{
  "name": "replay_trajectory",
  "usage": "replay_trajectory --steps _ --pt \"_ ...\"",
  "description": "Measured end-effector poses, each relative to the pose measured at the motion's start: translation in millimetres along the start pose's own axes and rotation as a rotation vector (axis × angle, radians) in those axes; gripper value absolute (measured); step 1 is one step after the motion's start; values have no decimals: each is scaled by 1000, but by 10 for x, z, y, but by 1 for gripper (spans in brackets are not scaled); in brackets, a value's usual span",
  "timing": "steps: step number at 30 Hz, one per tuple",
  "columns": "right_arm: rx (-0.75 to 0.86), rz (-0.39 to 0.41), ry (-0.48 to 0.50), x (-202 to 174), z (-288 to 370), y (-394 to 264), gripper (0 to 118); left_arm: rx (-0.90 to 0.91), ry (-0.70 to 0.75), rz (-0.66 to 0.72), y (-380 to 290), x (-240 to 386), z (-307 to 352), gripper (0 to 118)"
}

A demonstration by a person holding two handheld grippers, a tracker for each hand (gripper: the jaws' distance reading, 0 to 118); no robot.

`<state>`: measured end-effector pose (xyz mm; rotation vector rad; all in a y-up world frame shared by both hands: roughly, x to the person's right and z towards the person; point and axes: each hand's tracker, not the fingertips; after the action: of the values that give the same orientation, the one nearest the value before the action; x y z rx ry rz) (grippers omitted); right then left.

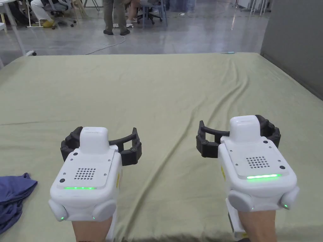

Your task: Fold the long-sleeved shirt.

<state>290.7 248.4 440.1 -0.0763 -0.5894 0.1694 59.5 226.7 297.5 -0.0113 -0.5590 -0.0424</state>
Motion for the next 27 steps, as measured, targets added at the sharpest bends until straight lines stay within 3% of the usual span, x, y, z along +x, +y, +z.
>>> replay_trajectory --steps 2,4,11,15,27 --pt "-77 54 -45 -9 -34 -15 118 -5 7 -27 -16 -6 -48 118" --pt "-128 22 20 16 -76 -29 118 -22 14 -54 -26 -17 -50 118" --pt "-70 12 2 49 22 -41 118 -151 -6 68 7 -125 -29 118" --pt "-56 -23 14 84 21 -34 118 -124 -28 59 31 -89 -8 118" --pt "-52 -29 1 107 25 -58 118 -69 -24 49 148 -45 5 118"
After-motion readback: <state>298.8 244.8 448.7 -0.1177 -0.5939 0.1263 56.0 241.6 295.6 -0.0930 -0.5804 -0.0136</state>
